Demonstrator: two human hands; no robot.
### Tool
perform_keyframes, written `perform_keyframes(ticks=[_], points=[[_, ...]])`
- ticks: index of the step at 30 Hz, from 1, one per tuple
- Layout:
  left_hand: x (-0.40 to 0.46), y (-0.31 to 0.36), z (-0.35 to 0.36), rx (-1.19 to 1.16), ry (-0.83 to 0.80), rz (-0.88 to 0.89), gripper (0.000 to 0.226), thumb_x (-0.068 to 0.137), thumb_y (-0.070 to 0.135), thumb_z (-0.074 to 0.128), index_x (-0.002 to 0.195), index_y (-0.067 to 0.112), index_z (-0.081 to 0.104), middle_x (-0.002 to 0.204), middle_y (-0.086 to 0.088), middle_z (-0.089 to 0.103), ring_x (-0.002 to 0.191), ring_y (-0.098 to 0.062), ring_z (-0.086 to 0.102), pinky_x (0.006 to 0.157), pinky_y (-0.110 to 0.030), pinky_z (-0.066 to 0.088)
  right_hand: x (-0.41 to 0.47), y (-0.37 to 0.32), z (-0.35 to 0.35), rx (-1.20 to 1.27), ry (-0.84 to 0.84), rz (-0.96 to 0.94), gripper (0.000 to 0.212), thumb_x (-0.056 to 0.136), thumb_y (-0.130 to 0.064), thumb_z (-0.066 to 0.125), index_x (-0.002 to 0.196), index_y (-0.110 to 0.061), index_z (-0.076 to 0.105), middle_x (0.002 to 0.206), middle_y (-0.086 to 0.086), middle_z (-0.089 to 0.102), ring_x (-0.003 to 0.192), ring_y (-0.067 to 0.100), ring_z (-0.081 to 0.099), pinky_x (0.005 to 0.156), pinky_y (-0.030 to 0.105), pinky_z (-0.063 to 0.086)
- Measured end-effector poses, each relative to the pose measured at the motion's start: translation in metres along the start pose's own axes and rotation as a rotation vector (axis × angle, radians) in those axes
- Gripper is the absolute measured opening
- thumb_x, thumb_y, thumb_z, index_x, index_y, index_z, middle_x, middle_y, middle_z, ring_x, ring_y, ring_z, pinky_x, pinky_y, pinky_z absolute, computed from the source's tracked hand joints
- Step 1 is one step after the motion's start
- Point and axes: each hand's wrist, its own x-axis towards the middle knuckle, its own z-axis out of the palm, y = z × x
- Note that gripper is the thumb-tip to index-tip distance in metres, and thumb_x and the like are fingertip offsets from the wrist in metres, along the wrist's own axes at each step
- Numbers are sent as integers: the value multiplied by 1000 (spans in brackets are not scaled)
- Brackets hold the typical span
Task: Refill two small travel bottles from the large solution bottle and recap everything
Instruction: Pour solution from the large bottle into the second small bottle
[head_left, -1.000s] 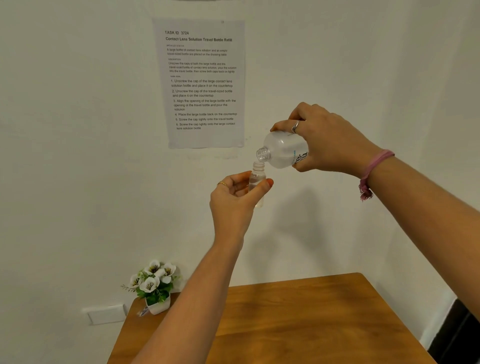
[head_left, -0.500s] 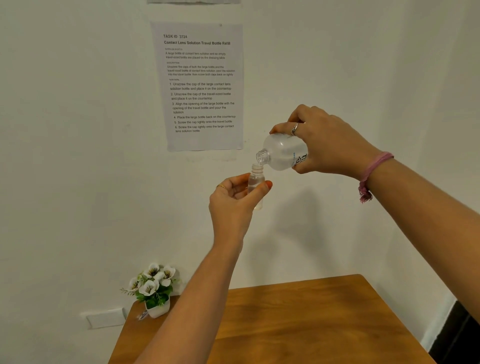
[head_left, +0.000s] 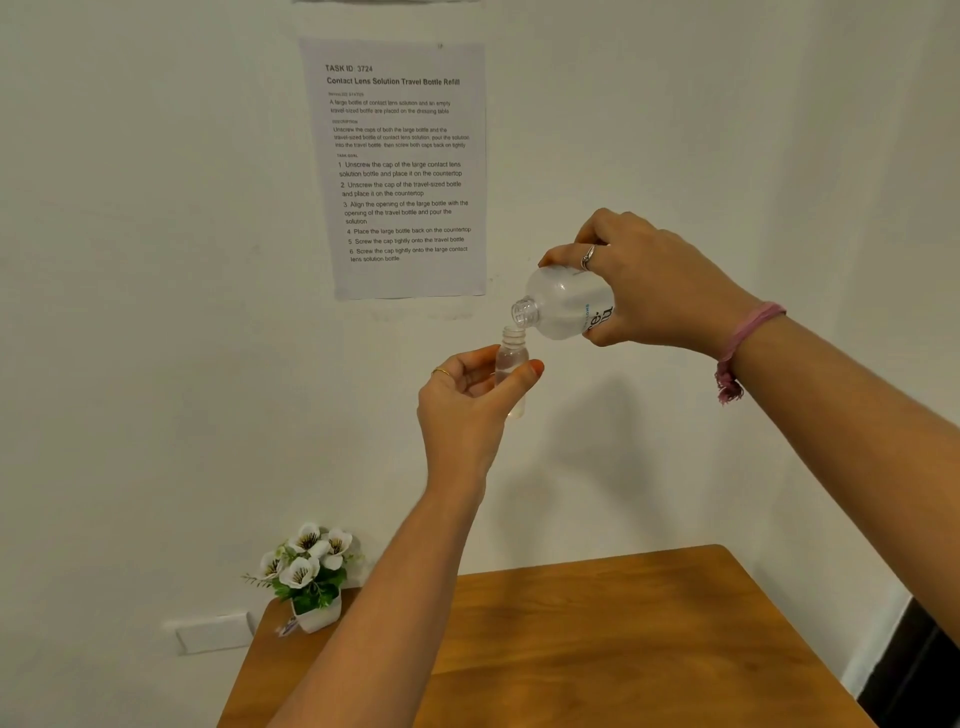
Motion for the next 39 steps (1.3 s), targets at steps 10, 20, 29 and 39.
perform_keyframes(ticks=[10,20,29,39], points=[[0,-2,1,4,-2,-3,44,68,20,86,108,11,68,97,1,75,84,-8,72,72,-18,57,-1,1,0,-4,-13,5,76,71,-26,77,138,-30,43,121,3,46,109,23,46,77,28,36],[-1,-2,1,-8,-2,-7,43,68,19,85,106,11,68,95,1,74,81,-6,71,66,-12,54,-1,0,2,35,-10,10,76,70,-25,76,138,-28,43,121,3,46,108,23,46,80,34,45],[-1,-1,1,-12,-4,-4,40,68,19,85,104,13,68,94,2,74,82,-7,72,67,-14,55,-2,0,2,35,-5,9,75,71,-25,76,138,-29,43,121,3,46,109,22,46,78,31,42],[-2,0,2,-22,-4,-6,40,68,18,86,103,14,68,93,3,74,80,-5,71,65,-13,53,-2,1,0,21,4,5,74,70,-24,77,137,-30,44,121,3,47,108,24,46,79,33,43]])
